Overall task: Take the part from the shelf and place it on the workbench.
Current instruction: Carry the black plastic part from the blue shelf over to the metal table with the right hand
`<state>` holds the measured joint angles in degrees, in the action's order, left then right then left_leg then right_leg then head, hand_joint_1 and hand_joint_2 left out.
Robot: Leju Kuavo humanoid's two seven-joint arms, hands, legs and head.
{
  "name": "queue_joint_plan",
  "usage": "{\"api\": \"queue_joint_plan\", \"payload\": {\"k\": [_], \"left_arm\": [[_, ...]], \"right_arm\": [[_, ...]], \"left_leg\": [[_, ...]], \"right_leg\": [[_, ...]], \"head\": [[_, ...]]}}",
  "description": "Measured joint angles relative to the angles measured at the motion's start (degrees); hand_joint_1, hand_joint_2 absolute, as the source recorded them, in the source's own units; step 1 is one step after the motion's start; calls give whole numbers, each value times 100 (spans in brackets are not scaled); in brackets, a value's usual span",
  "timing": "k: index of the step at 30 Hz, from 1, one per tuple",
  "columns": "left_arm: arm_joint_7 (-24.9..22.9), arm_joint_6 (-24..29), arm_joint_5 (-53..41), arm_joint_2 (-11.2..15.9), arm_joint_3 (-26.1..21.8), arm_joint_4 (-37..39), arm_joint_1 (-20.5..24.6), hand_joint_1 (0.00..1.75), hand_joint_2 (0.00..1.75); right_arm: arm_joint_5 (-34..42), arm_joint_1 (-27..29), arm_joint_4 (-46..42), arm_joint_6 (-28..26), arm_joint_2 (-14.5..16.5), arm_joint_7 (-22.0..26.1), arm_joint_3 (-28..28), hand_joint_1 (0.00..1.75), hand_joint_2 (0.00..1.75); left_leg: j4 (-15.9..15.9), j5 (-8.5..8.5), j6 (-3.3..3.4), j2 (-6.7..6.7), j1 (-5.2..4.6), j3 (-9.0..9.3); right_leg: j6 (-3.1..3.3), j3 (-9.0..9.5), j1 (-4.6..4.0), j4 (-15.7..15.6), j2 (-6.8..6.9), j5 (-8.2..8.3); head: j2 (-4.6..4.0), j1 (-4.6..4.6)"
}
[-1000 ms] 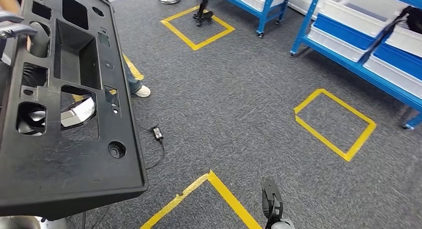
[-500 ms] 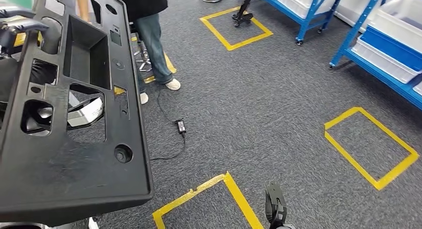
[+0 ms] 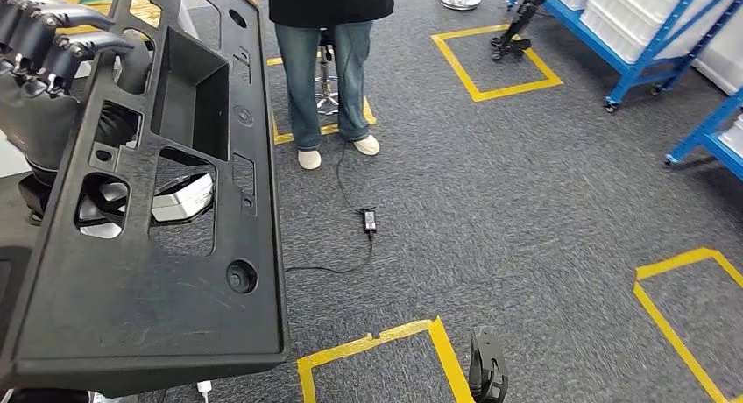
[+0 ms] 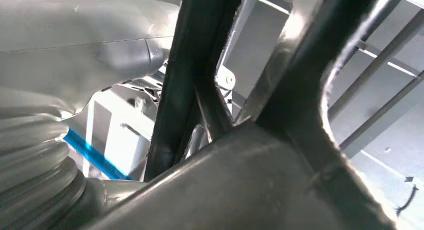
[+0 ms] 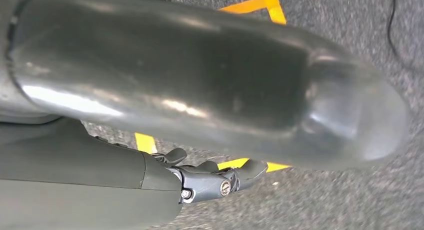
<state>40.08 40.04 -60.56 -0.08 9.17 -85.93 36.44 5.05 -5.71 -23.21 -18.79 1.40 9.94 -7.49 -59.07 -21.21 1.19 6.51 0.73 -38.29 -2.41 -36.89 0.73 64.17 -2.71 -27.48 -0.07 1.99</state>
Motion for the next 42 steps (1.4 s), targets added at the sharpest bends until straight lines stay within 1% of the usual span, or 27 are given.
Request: {"api": "queue_joint_plan", "payload": {"k": [2, 3, 5, 6, 7, 9, 11, 12, 13, 15, 17, 18, 20, 21, 23, 25, 27, 28, 29, 31, 33, 35, 36, 38, 39, 40, 42], "left_arm": [[-1, 0, 3, -15, 6, 10, 11, 175, 175], [-1, 0, 4, -20, 8, 14, 14, 175, 175], [0, 0, 2, -25, 15, 15, 17, 175, 175], [0, 1, 2, -24, 19, 15, 20, 175, 175], [-1, 1, 1, -24, 22, 14, 30, 175, 175], [-2, 2, -1, -25, 29, 14, 44, 175, 175], [-3, 2, -2, -28, 44, 16, 35, 175, 175], [-3, 2, -1, -29, 50, 17, 27, 175, 175], [-3, 2, -2, -28, 55, 17, 22, 175, 175], [-4, 2, -2, -27, 58, 15, 26, 175, 175], [-5, 3, -6, -28, 59, 10, 37, 175, 175], [-6, 3, -10, -28, 56, 7, 42, 175, 175], [-8, 3, -28, -24, 30, -2, 44, 175, 175], [-8, 3, -37, -22, 15, -13, 44, 175, 175], [-10, 3, -46, -25, -2, -39, 57, 175, 175], [-10, 3, -56, -31, -4, -50, 62, 175, 175], [-8, 2, -67, -31, -5, -49, 41, 175, 175], [-8, 2, -68, -31, -7, -49, 31, 175, 175], [-8, 2, -67, -30, -12, -49, 25, 175, 175], [-8, 2, -64, -30, -22, -50, 22, 175, 175], [-9, 2, -61, -28, -31, -51, 24, 175, 175], [-9, 2, -63, -22, -43, -51, 21, 175, 175], [-9, 2, -65, -13, -56, -51, 18, 175, 175], [-9, 2, -69, 4, -76, -52, 23, 175, 175], [-10, 2, -69, 10, -82, -52, 23, 175, 175], [-10, 2, -69, 11, -81, -52, 20, 175, 175], [-10, 2, -68, 16, -81, -51, -6, 175, 175]], "right_arm": [[7, 2, 3, 2, -3, -1, 2, 0, 0], [9, 5, 5, 2, -2, -2, 2, 0, 0], [11, -1, 8, 2, 3, -4, 3, 0, 0], [11, -9, 9, 2, 2, -4, 5, 0, 0], [11, -14, 9, 2, 1, -4, 8, 0, 0], [13, -6, 14, 4, -5, -4, 14, 0, 0], [13, 12, 25, 8, -9, -4, 20, 0, 0], [13, 14, 30, 10, -10, -4, 22, 0, 0], [13, 13, 34, 10, -11, -4, 25, 0, 0], [7, 1, 36, 9, -11, -9, 26, 0, 0], [-3, -17, 38, 7, -18, -18, 27, 0, 0], [-9, -28, 39, 7, -21, -25, 28, 0, 0], [-21, -53, 41, 6, -26, -38, 28, 0, 0], [-28, -69, 41, 6, -29, -44, 28, 0, 0], [-40, -89, 42, 6, -40, -46, 27, 0, 0], [-44, -79, 49, 7, -51, -55, 27, 0, 0], [-47, -57, 64, 10, -63, -74, 27, 0, 0], [-49, -53, 71, 14, -72, -81, 28, 0, 0], [-51, -55, 74, 19, -80, -86, 28, 0, 0], [-56, -66, 77, 27, -94, -87, 27, 0, 0], [-57, -73, 78, 30, -101, -91, 26, 0, 0], [-57, -74, 80, 32, -97, -99, 26, 0, 0], [-57, -83, 81, 33, -98, -101, 26, 0, 0], [-57, -99, 81, 40, -97, -98, 28, 0, 0], [-57, -99, 81, 44, -101, -97, 29, 0, 0], [-57, -89, 82, 47, -99, -96, 30, 0, 0], [-57, -71, 83, 51, -100, -96, 30, 0, 0]], "left_leg": [[-1, 28, -50, 132, -2, -25], [8, 47, -83, 193, -2, -39], [38, 82, -145, 298, 11, -62], [0, 52, -166, 220, 1, -88], [-135, -43, -184, 55, -14, -155], [-737, -396, -213, -392, -39, -423], [-1473, -707, -242, -573, -19, -750], [-1617, -729, -252, -599, -8, -802], [-1542, -656, -259, -626, 1, -740], [-806, -355, -257, -798, 0, -310], [-185, -188, -206, -974, -41, 48], [-57, -177, -170, -1000, -68, 113], [-35, -157, -85, -845, -96, 104], [-14, -141, -50, -775, -88, 107], [24, -104, 25, -646, -48, 120], [28, -82, 70, -508, -29, 106], [27, -72, 84, -338, -27, 88], [26, -67, 82, -246, -24, 84], [24, -60, 74, -155, -19, 83], [13, -43, 38, 15, -15, 70], [11, -12, -27, 156, -15, 27], [39, 36, -106, 283, 2, -19], [31, 35, -136, 240, 3, -41], [-234, -143, -180, -86, -17, -173], [-538, -321, -192, -313, -24, -303], [-919, -514, -207, -459, -23, -474], [-1521, -737, -225, -561, -8, -746]], "right_leg": [[17, 247, 8, -482, -209, 188], [38, 276, -4, -520, -218, 205], [88, 301, -8, -540, -77, 236], [121, 312, 3, -557, -2, 249], [162, 321, 15, -575, 78, 261], [222, 332, 1, -591, 239, 262], [243, 330, -26, -590, 420, 253], [245, 329, -31, -589, 513, 250], [248, 330, -33, -588, 607, 246], [238, 350, -39, -585, 759, 226], [202, 368, -83, -577, 887, 197], [182, 378, -102, -575, 949, 187], [136, 397, -105, -579, 1059, 173], [108, 386, -92, -555, 1020, 149], [74, 228, -62, -239, 688, -20], [89, -141, -39, 492, 359, -311], [72, -454, -28, 1060, 297, -455], [37, -474, -17, 1050, 287, -400], [-10, -377, -1, 808, 260, -262], [-88, 3, 51, -8, 48, 62], [-71, 248, 73, -491, -122, 209], [4, 282, 52, -539, -44, 233], [43, 286, 53, -549, 27, 252], [127, 297, 69, -578, 175, 277], [160, 301, 61, -584, 248, 277], [187, 303, 44, -583, 323, 271], [214, 304, 16, -582, 487, 263]], "head": [[0, 5], [0, 8], [0, 7], [0, 12], [0, 29], [0, 56], [0, 64], [0, 67], [0, 70], [0, 72], [0, 58], [0, 47], [0, 31], [0, 29], [0, 19], [0, 5], [0, -1], [0, -2], [0, -1], [0, -4], [0, 2], [0, 3], [0, 4], [0, 36], [0, 53], [0, 69], [1, 70]]}}
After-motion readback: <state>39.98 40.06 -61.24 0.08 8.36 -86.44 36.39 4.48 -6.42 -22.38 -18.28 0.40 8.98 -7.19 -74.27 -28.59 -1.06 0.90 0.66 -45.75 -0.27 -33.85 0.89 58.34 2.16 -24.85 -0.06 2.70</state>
